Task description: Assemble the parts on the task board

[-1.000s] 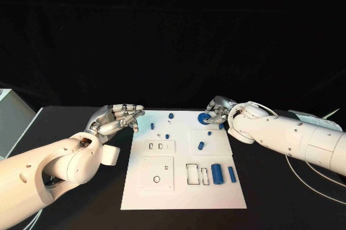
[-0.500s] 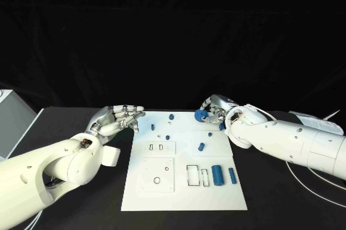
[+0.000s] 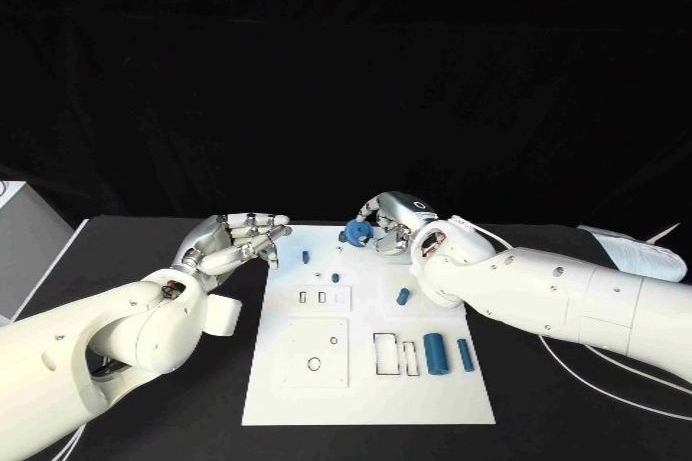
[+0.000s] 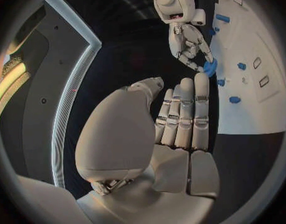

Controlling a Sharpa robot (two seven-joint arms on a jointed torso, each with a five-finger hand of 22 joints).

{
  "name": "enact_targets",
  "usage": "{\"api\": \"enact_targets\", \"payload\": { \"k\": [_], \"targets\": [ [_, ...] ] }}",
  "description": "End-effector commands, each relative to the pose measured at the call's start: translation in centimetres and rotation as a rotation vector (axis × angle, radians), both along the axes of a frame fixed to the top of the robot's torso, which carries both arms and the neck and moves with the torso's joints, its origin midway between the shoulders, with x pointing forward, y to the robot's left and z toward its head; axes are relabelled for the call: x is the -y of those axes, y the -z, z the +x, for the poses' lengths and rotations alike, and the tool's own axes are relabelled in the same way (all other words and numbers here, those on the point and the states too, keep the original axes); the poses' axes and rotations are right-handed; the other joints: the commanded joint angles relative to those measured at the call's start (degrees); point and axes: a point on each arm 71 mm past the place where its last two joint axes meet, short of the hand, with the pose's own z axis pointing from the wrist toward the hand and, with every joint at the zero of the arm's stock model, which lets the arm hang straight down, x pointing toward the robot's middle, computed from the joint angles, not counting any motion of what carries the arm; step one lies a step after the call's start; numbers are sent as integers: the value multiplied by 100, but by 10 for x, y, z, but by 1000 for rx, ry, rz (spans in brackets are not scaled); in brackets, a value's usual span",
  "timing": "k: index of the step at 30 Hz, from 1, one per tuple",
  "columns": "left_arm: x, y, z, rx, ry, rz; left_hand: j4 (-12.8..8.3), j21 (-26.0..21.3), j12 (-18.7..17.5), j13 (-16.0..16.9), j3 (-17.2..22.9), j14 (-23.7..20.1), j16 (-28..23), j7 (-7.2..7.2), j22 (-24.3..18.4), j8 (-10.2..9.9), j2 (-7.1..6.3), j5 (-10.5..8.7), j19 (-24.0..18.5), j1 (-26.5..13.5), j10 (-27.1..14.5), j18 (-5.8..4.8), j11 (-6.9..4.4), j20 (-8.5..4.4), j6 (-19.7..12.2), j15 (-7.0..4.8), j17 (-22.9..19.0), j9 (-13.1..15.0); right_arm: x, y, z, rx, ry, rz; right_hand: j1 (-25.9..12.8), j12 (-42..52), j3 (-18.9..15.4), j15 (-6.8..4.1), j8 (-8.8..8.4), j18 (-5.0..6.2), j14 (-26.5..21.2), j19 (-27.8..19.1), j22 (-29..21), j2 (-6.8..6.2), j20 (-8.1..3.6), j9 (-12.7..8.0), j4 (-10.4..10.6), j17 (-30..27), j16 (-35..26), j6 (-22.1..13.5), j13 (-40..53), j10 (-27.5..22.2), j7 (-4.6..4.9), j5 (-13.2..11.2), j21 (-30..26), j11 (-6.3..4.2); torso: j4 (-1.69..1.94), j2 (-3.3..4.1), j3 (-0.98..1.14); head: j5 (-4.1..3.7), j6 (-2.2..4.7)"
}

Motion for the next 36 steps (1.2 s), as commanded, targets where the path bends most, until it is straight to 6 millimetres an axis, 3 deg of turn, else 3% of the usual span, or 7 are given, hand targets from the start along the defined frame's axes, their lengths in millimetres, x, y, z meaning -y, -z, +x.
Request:
{"api": "enact_targets", "payload": {
  "k": [1, 9, 16, 36],
  "targets": [
    [3, -1, -1, 8, 22, -6, -1, 33, 36, 7, 37, -52, 20, 0, 6, 18, -10, -37, -40, -45, 17, 38, 4, -6, -36, -3, 8, 6, -9, 4, 0, 12, -20, -30, -61, 12, 30, -40, 251, -88, 617, 431, 1010, -9, -46, 127, 9, 1507, 25, 269, 1510, 585, -153, -20, 33, -29, 13, 9, -3, 3, 5],
    [6, -1, 0, 8, 26, -8, -1, 33, 36, 7, 37, -52, 20, 0, 6, 18, -10, -37, -40, -45, 17, 38, 4, -6, -36, -3, 8, 6, -25, 17, 2, -24, -22, -49, -98, 12, 46, -36, 241, -85, 617, 426, 998, -27, -44, 123, 5, 1507, 25, 246, 1510, 585, -146, -33, 24, -23, 5, 12, -3, 27, 9],
    [6, -1, 0, 7, 26, -9, -1, 33, 36, 7, 37, -52, 20, 0, 6, 18, -10, -37, -40, -45, 17, 38, 4, -6, -36, -3, 8, 6, -30, 24, 5, -44, -14, -58, -120, 12, 62, -31, 229, -85, 617, 425, 997, -41, -41, 118, -3, 1507, 25, 219, 1510, 585, -138, -34, 22, -17, 0, 12, 8, 44, -23],
    [6, -1, 0, 6, 27, -8, -1, 33, 36, 7, 37, -52, 20, 0, 6, 18, -10, -37, -40, -45, 17, 38, 4, -6, -36, -3, 8, 6, -38, 34, 7, -98, -25, -102, -231, 12, 88, -9, 200, -83, 617, 421, 990, -102, -24, 104, -18, 1507, 25, 157, 1510, 585, -109, -126, 14, 10, -7, 6, 9, 91, -51]
  ]
}}
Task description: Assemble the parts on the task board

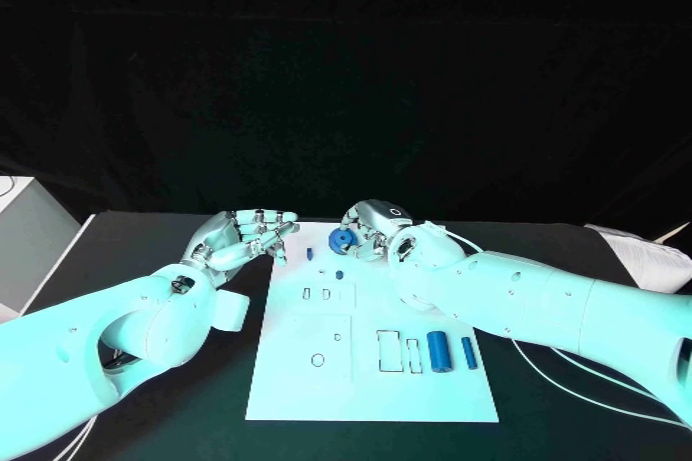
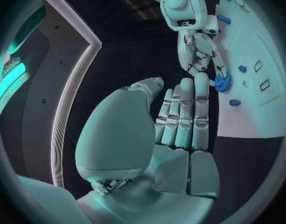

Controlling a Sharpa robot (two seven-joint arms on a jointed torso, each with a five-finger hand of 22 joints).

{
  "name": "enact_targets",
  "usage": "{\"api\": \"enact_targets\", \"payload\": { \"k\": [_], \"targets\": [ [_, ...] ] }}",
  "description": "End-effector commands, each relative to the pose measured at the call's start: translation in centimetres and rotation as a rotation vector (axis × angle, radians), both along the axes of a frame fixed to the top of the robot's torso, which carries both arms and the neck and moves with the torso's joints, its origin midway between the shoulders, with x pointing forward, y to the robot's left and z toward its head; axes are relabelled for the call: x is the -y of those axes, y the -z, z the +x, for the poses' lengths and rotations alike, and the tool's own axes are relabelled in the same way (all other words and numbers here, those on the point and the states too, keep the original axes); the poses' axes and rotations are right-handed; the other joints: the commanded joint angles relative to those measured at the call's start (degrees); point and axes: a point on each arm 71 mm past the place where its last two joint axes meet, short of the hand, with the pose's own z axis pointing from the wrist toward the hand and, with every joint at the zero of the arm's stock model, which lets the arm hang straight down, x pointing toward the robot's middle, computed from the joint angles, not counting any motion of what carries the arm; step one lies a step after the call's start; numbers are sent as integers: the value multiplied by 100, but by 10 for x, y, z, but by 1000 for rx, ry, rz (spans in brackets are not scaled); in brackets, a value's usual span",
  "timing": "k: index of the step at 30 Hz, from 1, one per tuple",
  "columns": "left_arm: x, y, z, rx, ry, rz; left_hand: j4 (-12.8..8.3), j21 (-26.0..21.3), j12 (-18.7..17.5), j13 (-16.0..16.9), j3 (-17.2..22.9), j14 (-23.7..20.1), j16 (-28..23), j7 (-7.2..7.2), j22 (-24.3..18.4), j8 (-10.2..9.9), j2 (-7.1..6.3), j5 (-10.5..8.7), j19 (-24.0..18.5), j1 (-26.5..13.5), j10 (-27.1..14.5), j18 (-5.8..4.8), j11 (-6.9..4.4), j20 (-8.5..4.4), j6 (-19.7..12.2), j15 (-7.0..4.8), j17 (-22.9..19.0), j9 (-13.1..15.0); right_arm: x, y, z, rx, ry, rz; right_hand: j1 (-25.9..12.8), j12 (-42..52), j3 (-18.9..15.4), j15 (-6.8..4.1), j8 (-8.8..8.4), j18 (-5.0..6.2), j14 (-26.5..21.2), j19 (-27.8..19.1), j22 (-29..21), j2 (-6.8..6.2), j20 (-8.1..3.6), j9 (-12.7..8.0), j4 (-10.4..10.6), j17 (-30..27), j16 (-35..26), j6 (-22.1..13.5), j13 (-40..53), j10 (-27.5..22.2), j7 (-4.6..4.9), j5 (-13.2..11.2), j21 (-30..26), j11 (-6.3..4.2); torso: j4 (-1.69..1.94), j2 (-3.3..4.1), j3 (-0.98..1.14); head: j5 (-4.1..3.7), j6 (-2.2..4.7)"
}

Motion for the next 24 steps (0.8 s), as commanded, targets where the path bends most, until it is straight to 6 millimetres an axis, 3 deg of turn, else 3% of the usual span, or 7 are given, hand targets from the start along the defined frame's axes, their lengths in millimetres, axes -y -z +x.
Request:
{"api": "enact_targets", "payload": {
  "k": [1, 24],
  "targets": [
    [2, -2, -1, 8, 20, -5, -1, 33, 36, 8, 37, -53, 23, 0, 7, 18, -10, -37, -40, -45, 17, 38, 4, -6, -36, -3, 9, 8, -2, 16, -3, -70, -14, -56, -73, 12, 34, -10, 189, -85, 617, 421, 993, -4, -25, 99, -8, 1508, 25, 153, 1507, 586, -108, -42, 14, 9, 1, 0, -1, 5, -9],
    [1, -2, -1, 8, 17, -3, -1, 33, 36, 8, 37, -53, 23, 0, 7, 18, -10, -37, -40, -45, 17, 38, 4, -6, -36, -3, 9, 8, 1, 18, -1, -71, 4, -81, -144, 12, 41, 9, 160, -84, 617, 419, 989, -41, -9, 86, -15, 1508, 25, 98, 1507, 586, -85, -96, 9, 30, -11, 2, 10, 25, -42]
  ]
}}
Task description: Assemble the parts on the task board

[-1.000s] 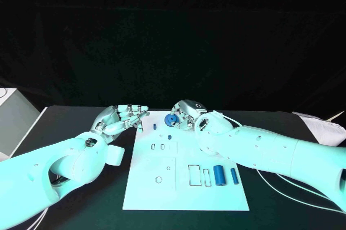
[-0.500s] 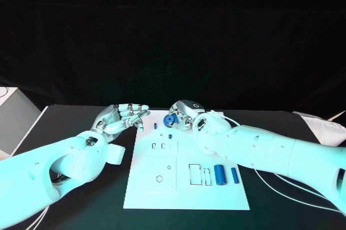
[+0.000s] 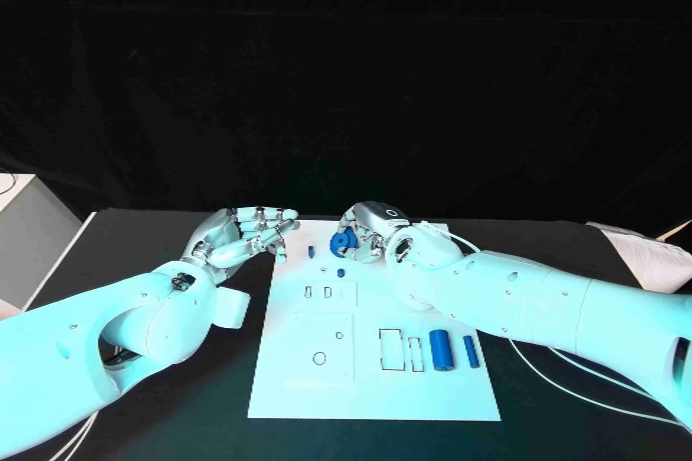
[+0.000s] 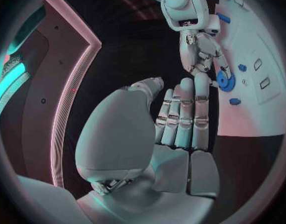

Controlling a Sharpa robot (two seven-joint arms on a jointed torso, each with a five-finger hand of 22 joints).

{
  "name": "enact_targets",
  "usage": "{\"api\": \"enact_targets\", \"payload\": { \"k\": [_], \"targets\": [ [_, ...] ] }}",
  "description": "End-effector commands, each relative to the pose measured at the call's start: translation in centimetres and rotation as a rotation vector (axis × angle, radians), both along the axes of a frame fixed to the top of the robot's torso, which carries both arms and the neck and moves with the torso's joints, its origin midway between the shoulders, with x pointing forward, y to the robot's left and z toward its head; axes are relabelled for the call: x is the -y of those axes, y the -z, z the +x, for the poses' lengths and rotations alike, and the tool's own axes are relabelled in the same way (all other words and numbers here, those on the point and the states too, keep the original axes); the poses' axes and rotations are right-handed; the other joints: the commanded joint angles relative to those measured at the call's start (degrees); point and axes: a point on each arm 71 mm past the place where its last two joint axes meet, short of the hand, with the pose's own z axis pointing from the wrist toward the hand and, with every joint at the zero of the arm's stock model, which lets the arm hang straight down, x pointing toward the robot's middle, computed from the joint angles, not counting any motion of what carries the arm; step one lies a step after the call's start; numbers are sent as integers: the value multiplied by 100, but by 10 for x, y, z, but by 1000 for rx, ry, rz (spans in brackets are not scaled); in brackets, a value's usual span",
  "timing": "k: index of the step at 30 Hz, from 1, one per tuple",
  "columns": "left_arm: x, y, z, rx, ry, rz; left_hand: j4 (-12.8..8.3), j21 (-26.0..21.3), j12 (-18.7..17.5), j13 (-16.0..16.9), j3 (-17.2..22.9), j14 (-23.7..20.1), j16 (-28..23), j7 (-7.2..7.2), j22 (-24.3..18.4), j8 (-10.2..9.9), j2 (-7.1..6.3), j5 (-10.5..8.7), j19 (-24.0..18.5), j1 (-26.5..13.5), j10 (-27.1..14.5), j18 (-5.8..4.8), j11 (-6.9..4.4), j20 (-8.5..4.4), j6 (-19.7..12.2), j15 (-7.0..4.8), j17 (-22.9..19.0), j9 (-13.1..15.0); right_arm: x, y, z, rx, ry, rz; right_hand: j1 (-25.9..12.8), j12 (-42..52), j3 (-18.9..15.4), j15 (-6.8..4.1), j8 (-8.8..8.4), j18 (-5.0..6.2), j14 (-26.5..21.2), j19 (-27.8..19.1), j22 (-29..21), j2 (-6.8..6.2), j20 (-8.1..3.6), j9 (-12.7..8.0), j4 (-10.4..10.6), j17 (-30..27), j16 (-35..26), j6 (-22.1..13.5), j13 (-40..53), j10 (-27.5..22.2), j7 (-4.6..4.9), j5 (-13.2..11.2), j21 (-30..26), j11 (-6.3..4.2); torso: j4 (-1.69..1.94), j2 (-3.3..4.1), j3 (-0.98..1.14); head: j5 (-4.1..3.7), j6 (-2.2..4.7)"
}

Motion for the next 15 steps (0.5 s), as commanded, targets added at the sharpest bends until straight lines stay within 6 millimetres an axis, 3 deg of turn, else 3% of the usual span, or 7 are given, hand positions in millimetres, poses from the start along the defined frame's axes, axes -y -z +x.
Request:
{"api": "enact_targets", "payload": {
  "k": [1, 5, 8, 11, 14, 15],
  "targets": [
    [2, -2, -1, 8, 18, -4, -1, 33, 36, 8, 37, -53, 23, 0, 8, 18, -10, -37, -40, -45, 18, 38, 4, -6, -36, -3, 10, 9, 7, 13, 0, -48, 23, -60, -54, 12, 25, 8, 65, -85, 616, 419, 991, 6, -9, 52, 1, 1508, 25, 73, 1509, 586, -69, -25, 9, 30, -4, 1, 1, 4, 2],
    [2, -1, -1, 8, 18, -4, -1, 33, 36, 8, 37, -53, 23, 0, 8, 18, -10, -37, -40, -45, 18, 38, 4, -6, -36, -3, 10, 9, 9, 12, 1, -37, 30, -53, -122, 12, 6, 33, 19, -84, 616, 415, 986, -43, 11, 32, 2, 1508, 25, -12, 1509, 586, -40, -70, 3, 52, 1, 2, 3, -1, 7],
    [2, -1, -1, 8, 18, -4, -1, 33, 36, 8, 37, -53, 23, 0, 8, 18, -10, -37, -40, -45, 18, 38, 4, -6, -36, -3, 10, 9, 9, 13, 1, -43, 25, -44, -226, 12, -89, 133, -207, -89, 616, 419, 1004, -110, 91, -63, 7, 1508, 25, -377, 1509, 586, 86, -298, 14, 164, 0, 1, 3, -2, 7],
    [2, -1, -1, 8, 17, -4, -1, 33, 36, 8, 37, -53, 23, 0, 8, 18, -10, -37, -40, -45, 18, 38, 4, -6, -36, -3, 10, 9, 9, 14, 1, -59, 13, -39, -315, 12, -275, 194, -342, -91, 616, 421, 1015, -130, 153, -112, 42, 1508, 25, -544, 1509, 586, 142, -242, 20, 222, -1, 1, 1, 3, 5],
    [2, -1, -1, 7, 17, -3, -1, 33, 36, 8, 37, -53, 23, 0, 8, 18, -10, -37, -40, -45, 18, 38, 4, -6, -36, -3, 10, 9, 10, 15, 1, -76, 0, -34, -383, 12, -788, 229, -442, -92, 616, 423, 1031, -48, 207, -139, 174, 1508, 25, -588, 1509, 586, 172, -258, 28, 259, -1, 2, 0, 5, 0],
    [2, -1, -1, 7, 16, -3, -1, 33, 36, 8, 37, -53, 23, 0, 8, 18, -10, -37, -40, -45, 18, 38, 4, -6, -36, -3, 10, 9, 11, 15, 1, -81, -3, -32, -391, 12, -1148, 252, -495, -94, 616, 426, 1044, 26, 218, -153, 317, 1508, 25, -605, 1509, 586, 185, -228, 37, 275, 0, 2, -1, 6, -3]
  ]
}}
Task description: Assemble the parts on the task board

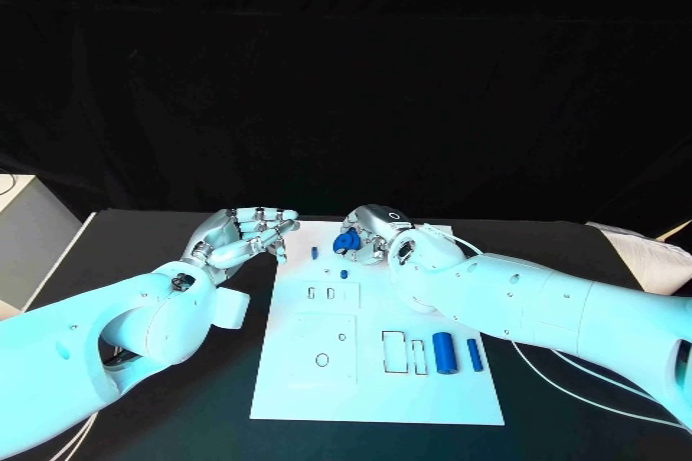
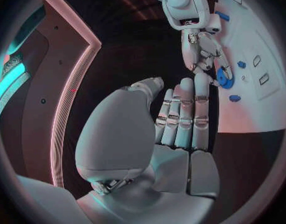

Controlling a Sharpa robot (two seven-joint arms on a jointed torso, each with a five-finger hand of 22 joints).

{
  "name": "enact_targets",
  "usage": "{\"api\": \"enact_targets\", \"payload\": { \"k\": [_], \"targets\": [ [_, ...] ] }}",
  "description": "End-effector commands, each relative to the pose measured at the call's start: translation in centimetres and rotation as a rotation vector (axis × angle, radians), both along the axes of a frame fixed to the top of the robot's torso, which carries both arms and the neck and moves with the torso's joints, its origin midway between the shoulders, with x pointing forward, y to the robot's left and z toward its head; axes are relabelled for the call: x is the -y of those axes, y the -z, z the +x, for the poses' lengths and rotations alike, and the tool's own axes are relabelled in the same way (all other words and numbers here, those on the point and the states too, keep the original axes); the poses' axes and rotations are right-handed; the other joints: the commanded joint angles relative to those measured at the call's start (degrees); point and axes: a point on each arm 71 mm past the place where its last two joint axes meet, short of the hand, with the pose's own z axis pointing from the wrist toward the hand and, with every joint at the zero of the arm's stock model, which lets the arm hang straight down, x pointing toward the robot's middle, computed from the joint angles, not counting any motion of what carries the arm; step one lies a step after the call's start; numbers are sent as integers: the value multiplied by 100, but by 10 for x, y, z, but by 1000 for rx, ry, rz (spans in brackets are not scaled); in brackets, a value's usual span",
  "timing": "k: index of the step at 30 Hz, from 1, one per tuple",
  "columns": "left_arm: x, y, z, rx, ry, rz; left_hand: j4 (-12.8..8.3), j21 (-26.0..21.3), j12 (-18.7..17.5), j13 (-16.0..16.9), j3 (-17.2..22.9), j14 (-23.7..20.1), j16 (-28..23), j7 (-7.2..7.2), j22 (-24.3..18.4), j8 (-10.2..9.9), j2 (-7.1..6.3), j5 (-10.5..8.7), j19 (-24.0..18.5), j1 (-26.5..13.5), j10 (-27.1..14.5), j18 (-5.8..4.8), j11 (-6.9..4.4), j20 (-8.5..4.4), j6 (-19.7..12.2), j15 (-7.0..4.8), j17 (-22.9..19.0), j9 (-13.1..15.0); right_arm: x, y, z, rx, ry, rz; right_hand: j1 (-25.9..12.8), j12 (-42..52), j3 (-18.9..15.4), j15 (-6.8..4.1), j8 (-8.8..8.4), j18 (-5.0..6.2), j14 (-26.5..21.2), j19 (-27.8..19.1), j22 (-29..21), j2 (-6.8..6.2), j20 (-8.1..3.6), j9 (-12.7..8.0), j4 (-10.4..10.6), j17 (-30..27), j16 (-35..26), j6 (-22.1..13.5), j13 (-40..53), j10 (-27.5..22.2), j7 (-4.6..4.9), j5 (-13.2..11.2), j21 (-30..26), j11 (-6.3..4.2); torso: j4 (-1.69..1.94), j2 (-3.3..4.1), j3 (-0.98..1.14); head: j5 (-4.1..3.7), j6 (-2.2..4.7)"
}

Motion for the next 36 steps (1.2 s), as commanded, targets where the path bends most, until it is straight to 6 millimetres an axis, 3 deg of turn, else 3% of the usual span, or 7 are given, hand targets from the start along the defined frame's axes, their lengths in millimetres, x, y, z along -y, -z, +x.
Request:
{"api": "enact_targets", "payload": {
  "k": [1, 4, 11, 36],
  "targets": [
    [2, -1, -1, 7, 17, -3, -1, 33, 36, 8, 37, -53, 23, 0, 8, 18, -10, -37, -40, -45, 17, 38, 4, -6, -36, -3, 10, 10, 6, 10, 0, -74, -15, -20, -2, 10, -524, 50, -84, -98, 608, 418, 1048, 106, 55, -28, 215, 1508, 25, -56, 1508, 594, 16, 22, 43, 62, 1, 1, -2, 7, -10],
    [1, -1, -1, 6, 15, -3, -1, 33, 36, 8, 37, -53, 23, 0, 8, 18, -10, -37, -40, -45, 17, 38, 4, -6, -36, -3, 10, 10, 9, 11, 0, -81, -17, -14, -9, 12, -697, 58, -98, -99, 608, 421, 1057, 157, 56, -28, 308, 1508, 25, -27, 1509, 596, 15, 27, 49, 62, 0, -1, -3, 12, -13],
    [1, -1, -1, 6, 14, -2, -1, 33, 36, 8, 37, -53, 23, 0, 8, 18, -10, -37, -40, -45, 17, 38, 4, -6, -36, -3, 10, 10, 15, 11, 0, -80, -15, -2, 21, 12, -736, 48, -67, -100, 608, 423, 1063, 235, 51, -12, 301, 1508, 25, 65, 1509, 596, -6, 85, 53, 45, -4, -1, -1, 19, -14],
    [0, -1, 0, 5, 11, 0, -1, 33, 36, 8, 37, -53, 23, 0, 8, 18, -10, -37, -40, -45, 17, 38, 4, -6, -36, -3, 10, 10, 24, 6, -11, -1, -19, 67, 110, 12, -713, 29, -47, -104, 608, 431, 1082, 260, 36, -3, 273, 1508, 25, 128, 1509, 596, -27, 172, 67, 25, -7, 2, 2, 8, -27]
  ]
}}
